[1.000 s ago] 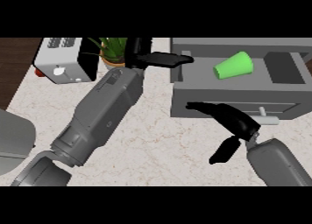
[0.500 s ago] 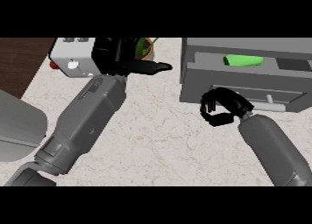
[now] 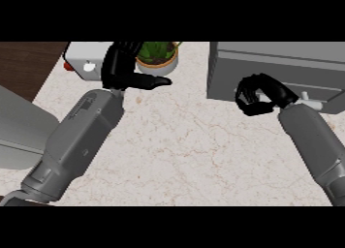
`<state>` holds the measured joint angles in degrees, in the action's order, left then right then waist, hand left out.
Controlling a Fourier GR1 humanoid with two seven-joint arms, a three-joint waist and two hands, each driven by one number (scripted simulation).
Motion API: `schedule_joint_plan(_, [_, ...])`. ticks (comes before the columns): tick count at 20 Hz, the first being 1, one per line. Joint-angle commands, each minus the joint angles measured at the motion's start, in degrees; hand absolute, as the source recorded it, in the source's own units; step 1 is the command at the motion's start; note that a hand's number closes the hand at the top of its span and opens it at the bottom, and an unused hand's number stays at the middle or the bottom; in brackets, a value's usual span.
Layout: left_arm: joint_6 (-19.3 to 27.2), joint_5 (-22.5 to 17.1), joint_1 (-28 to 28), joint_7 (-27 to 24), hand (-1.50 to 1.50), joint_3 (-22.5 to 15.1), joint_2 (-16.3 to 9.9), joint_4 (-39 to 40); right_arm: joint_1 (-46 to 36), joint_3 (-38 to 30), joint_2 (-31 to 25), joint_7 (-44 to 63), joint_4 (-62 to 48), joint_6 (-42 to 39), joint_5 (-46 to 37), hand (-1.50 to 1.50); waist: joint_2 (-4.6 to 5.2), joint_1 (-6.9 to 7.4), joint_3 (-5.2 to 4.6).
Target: Pick up the cup, place it into the drawer and close the drawer
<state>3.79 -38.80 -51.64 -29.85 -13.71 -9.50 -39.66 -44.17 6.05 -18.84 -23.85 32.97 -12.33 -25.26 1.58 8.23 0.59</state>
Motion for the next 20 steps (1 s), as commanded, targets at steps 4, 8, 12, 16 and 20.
schedule_joint_plan(4, [-2.1, -0.4, 1.0, 1.9, -1.5, -0.3, -1.7, -2.2, -9.8, -6.4, -5.8, 3.1, -4.6, 1.4, 2.5, 1.5, 0.89, 2.3, -0.28])
schedule_joint_plan(8, [-2.7, -0.1, 2.1, 2.4, -1.5, -1.0, -1.8, -2.8, -9.7, -7.2, -6.9, 2.3, -3.4, -0.3, 3.9, 1.5, 1.14, 3.05, -0.26])
schedule_joint_plan(12, [-3.7, -0.2, 2.9, 3.0, -1.5, -1.2, -2.4, -3.4, -10.2, -7.8, -8.7, 3.8, -2.3, -2.9, 5.1, 1.5, 0.96, 3.78, -0.4])
schedule_joint_plan(16, [-4.0, -0.8, 4.2, 2.4, -1.5, -1.0, -1.4, -3.8, -9.6, -8.7, -9.5, 3.4, -1.2, -4.8, 6.7, 1.5, 1.26, 3.74, -0.43])
schedule_joint_plan(20, [-5.1, -0.9, 4.5, 2.5, -1.5, -1.0, -2.1, -4.5, -8.7, -9.0, -9.6, 4.0, -0.2, -5.8, 7.6, 1.5, 1.5, 4.75, -0.41])
